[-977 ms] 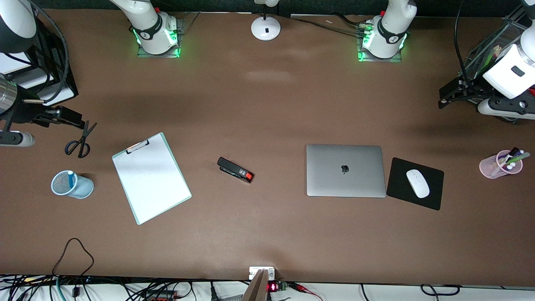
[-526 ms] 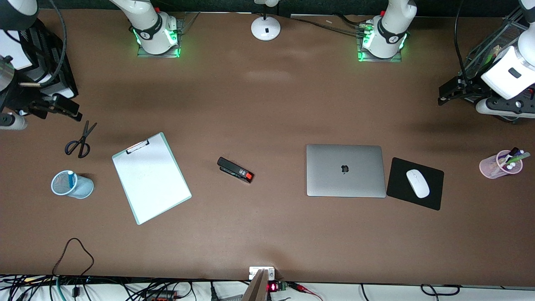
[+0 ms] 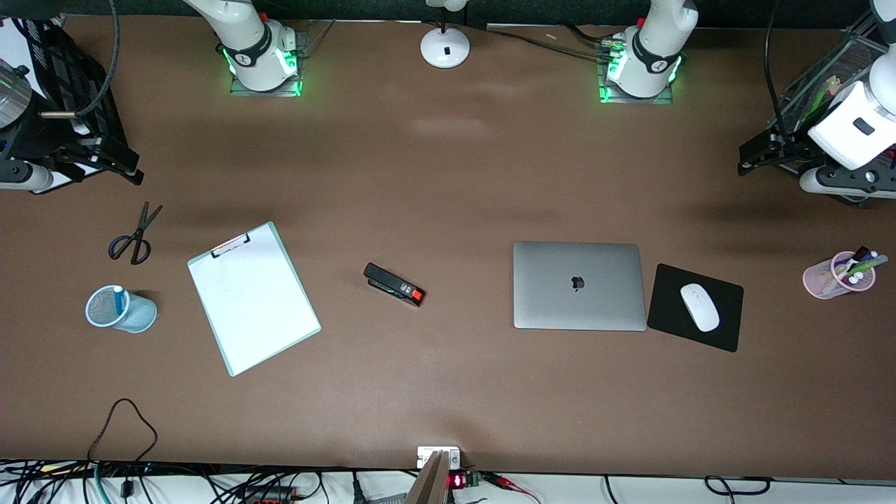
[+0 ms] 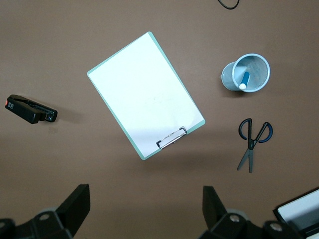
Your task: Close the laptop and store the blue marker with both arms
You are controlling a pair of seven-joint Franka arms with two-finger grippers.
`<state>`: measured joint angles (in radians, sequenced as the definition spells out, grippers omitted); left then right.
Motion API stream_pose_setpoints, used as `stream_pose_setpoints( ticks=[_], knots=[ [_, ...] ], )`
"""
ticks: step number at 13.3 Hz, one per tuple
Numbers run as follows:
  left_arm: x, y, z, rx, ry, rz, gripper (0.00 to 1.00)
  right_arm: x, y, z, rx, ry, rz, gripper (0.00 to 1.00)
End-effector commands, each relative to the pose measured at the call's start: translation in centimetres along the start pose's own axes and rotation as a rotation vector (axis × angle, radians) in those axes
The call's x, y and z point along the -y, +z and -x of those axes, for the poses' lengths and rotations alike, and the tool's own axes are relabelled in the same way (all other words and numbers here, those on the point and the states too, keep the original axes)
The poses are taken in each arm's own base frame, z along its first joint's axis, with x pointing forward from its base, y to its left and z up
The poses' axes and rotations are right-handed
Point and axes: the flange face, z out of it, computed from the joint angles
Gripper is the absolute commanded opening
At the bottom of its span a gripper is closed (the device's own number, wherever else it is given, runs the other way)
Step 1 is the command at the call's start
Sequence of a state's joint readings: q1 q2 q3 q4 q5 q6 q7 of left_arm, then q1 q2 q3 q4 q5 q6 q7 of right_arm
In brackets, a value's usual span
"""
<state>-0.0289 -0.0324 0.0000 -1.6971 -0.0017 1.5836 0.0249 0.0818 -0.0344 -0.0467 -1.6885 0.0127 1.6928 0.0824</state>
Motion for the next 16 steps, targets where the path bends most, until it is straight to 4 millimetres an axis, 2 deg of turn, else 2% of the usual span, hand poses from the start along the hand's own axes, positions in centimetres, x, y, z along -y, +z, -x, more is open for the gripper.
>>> stream_pose_setpoints(
  ticks=[1,7,11,16],
  knots=[
    [0.17,-0.98,0.38,-0.006,0.017,-0.004,1.0,0.82,-0.92,0.72,-0.001,0.0,0.013,1.0],
    [0.07,-1.21,0.15,-0.02,0.006,-0.002,1.0,0.27,-1.47,0.4,-0.013,-0.009,0.012,1.0],
    [-0.73,-1.47,-0.22,-0.023,0.001,-0.005,1.0,0.03,-1.36,0.31,-0.01,-0.008,0.013,1.0],
    [-0.82,-1.37,-0.3,-0.02,0.003,-0.005,1.0,0.03,-1.2,0.28,-0.006,-0.051,0.013,1.0]
  ],
)
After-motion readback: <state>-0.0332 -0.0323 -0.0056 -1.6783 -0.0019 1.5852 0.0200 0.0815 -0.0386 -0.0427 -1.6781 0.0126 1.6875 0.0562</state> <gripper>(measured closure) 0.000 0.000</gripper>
